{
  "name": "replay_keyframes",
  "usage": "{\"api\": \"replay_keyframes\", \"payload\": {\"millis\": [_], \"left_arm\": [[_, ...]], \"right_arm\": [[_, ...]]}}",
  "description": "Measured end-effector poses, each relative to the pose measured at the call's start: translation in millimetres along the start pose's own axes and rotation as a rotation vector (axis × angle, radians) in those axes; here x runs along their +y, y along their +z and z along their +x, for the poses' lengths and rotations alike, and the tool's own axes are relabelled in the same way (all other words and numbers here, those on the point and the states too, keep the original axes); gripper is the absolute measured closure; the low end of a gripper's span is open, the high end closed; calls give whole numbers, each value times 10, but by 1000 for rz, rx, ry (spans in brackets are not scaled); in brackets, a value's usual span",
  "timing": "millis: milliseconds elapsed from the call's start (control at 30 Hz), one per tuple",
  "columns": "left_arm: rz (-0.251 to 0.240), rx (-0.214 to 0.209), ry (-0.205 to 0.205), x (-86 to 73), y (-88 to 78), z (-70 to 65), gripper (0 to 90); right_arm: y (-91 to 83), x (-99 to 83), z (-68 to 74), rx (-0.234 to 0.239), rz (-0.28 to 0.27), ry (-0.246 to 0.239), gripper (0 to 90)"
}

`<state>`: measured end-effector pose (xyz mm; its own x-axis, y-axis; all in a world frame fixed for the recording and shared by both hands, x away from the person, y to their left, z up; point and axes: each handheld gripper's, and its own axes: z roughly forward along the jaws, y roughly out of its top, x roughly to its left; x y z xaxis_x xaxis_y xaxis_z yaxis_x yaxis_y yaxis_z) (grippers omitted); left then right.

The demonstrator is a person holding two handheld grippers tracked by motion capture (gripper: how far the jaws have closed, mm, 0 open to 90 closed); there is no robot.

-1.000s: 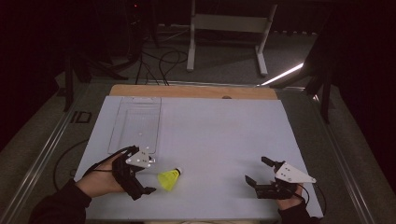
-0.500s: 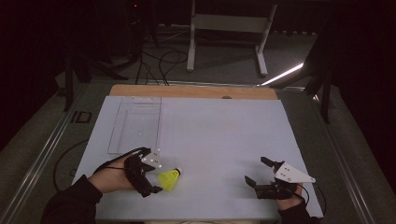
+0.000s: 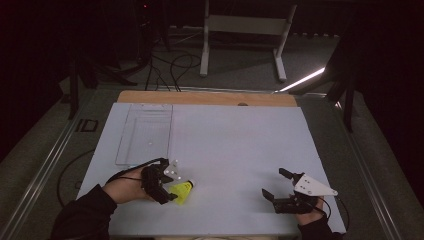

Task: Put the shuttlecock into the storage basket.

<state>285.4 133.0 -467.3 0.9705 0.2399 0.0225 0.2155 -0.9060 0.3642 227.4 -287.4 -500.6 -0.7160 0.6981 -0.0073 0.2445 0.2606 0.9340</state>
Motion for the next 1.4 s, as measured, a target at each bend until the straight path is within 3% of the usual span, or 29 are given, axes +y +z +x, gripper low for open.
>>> {"api": "replay_keyframes", "payload": {"millis": [233,700,1033,1133,1300,1400], "left_arm": [[61,15,32,75,99,-2,517],[161,-29,66,191,252,8,716],[169,-40,53,222,277,24,890],[179,-49,38,236,278,17,898],[229,-106,21,291,251,-23,900],[213,-109,27,306,233,-27,900]], "right_arm": [[1,0,2,2,2,1,77],[-1,1,2,6,3,2,77],[0,-2,-2,5,6,2,77],[2,-3,-3,2,7,1,77],[3,-3,-4,2,7,1,77],[3,-3,-3,2,7,0,77]]}}
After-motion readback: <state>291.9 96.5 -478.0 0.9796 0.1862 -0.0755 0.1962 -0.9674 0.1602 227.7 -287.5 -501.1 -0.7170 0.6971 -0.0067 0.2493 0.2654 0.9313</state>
